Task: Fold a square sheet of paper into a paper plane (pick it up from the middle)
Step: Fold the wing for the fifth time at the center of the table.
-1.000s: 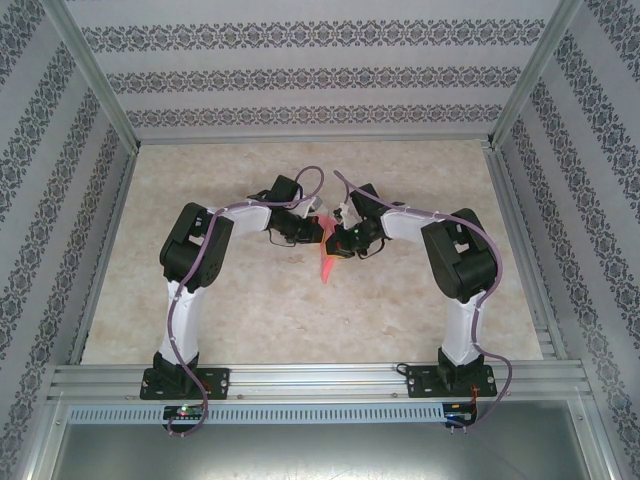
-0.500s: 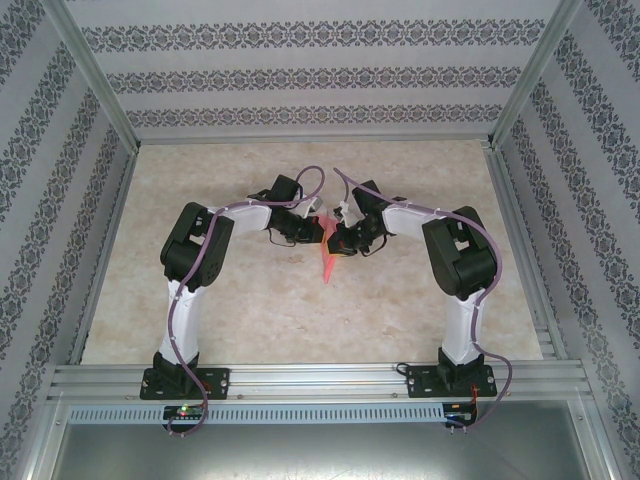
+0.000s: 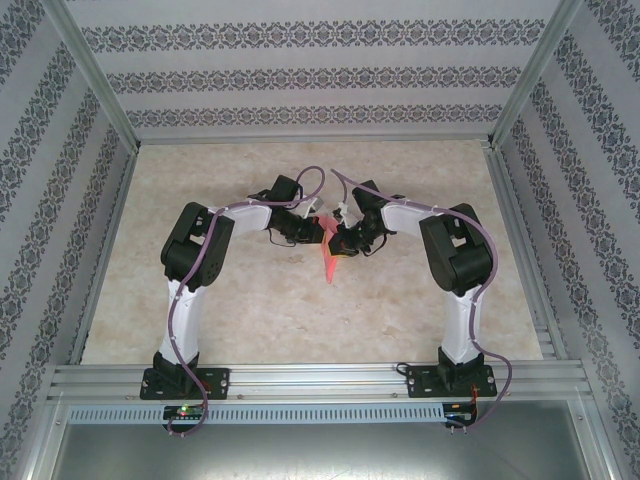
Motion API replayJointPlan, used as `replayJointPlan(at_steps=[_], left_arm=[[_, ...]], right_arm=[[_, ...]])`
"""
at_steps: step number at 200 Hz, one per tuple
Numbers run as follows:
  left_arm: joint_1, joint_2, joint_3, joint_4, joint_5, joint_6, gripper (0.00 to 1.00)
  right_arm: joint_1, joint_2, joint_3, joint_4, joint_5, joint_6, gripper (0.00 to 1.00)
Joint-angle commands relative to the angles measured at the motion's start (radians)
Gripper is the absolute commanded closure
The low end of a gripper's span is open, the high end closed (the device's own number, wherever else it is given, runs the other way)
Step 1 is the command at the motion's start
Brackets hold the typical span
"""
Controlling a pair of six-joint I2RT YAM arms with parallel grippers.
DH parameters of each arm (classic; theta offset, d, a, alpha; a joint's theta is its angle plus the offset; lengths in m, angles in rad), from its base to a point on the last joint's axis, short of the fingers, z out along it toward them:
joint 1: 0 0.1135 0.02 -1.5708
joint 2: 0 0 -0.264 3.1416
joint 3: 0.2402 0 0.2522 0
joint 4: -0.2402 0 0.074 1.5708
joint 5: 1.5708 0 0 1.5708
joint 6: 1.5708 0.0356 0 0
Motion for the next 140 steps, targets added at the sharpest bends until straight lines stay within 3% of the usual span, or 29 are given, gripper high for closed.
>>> replayJointPlan(at_steps=[1, 140], left_arm=[[0.013, 0.042, 0.013, -0.059, 0.0, 0.035, 1.0], [0.019, 0.062, 0.025, -0.089, 0.003, 0.065, 1.0]], right_arm=[[-0.012, 0.02, 0.032, -0.047, -0.021, -0.063, 1.0], [-0.049, 0.053, 0.064, -0.116, -0.008, -0.132, 1.0]])
